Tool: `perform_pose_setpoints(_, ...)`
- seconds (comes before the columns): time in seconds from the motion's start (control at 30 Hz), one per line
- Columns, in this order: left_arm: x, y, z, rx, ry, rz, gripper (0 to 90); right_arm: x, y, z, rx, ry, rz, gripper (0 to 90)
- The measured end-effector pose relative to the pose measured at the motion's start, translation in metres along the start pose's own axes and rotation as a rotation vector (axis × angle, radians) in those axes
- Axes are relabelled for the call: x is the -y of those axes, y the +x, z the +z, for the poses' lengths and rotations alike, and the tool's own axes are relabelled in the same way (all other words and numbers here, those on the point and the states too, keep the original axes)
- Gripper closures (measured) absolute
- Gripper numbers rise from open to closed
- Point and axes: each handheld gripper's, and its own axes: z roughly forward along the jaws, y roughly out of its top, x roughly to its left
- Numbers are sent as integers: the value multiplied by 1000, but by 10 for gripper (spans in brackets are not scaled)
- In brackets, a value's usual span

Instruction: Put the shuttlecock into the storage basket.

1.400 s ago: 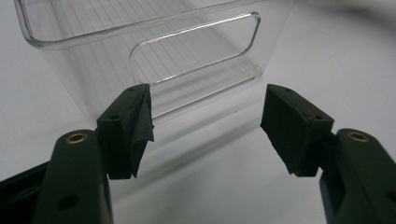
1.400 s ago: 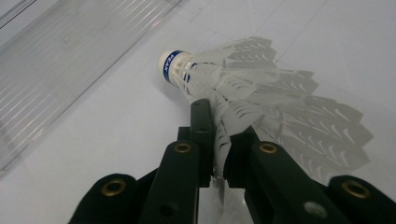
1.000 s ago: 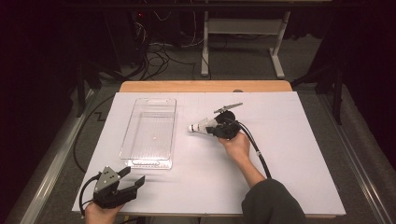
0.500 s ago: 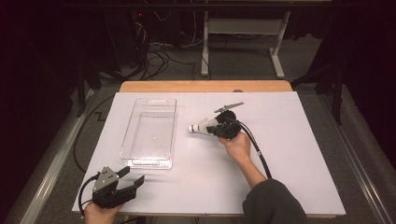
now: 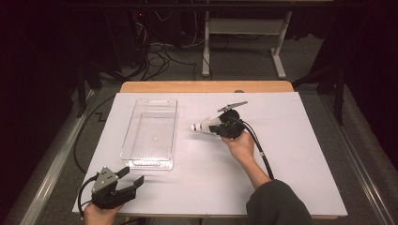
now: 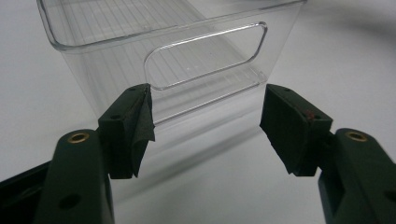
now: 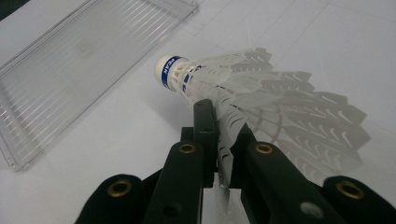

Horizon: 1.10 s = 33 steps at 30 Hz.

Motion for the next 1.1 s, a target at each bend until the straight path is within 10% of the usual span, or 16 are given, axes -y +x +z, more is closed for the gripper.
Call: perform_pose_setpoints(1.1,0,6,1,-13,4,-18,358,-5,0,-14,-14,-18,4,884)
